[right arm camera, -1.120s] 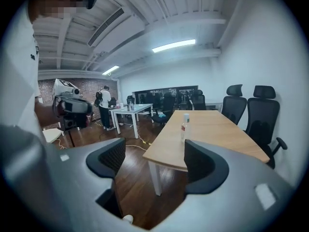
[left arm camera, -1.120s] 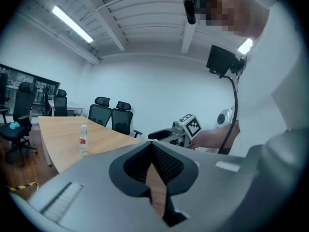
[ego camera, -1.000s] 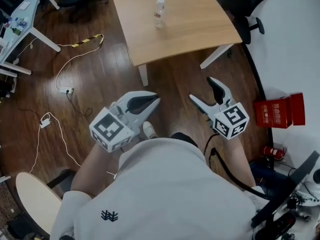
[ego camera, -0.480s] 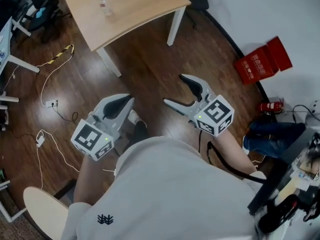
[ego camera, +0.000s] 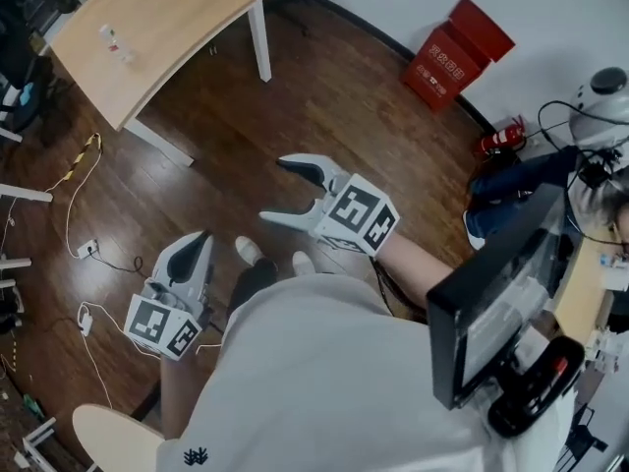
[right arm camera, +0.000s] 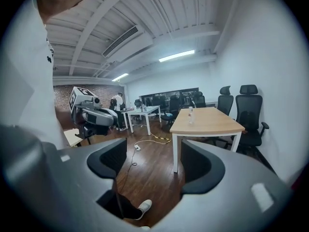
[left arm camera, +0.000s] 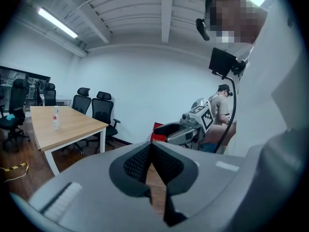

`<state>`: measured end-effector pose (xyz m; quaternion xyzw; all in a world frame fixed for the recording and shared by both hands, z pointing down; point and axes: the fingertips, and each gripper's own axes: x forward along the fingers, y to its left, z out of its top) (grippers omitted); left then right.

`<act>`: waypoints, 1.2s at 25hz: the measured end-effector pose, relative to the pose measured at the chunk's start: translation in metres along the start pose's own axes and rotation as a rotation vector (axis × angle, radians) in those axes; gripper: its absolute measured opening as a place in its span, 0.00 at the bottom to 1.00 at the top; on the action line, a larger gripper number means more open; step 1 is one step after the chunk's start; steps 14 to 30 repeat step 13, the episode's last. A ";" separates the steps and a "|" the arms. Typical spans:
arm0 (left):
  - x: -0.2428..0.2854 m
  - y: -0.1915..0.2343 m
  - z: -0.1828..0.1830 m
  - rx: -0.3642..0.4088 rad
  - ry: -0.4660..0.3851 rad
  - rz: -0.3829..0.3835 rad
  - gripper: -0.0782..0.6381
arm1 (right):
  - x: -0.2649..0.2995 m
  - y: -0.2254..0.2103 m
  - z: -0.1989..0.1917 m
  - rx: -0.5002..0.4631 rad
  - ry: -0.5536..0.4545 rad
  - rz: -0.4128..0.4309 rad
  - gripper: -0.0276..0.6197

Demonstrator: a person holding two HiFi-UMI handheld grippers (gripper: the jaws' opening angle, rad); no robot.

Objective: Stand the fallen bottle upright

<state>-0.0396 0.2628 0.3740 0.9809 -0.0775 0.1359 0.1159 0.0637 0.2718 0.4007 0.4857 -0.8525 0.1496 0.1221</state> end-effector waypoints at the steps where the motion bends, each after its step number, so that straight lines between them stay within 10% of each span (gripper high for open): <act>1: 0.000 -0.005 0.001 0.008 0.002 -0.004 0.11 | -0.002 0.003 0.000 0.001 -0.005 0.000 0.59; 30: -0.014 -0.015 -0.001 0.043 -0.012 -0.061 0.11 | -0.003 0.029 -0.007 0.013 0.009 -0.036 0.57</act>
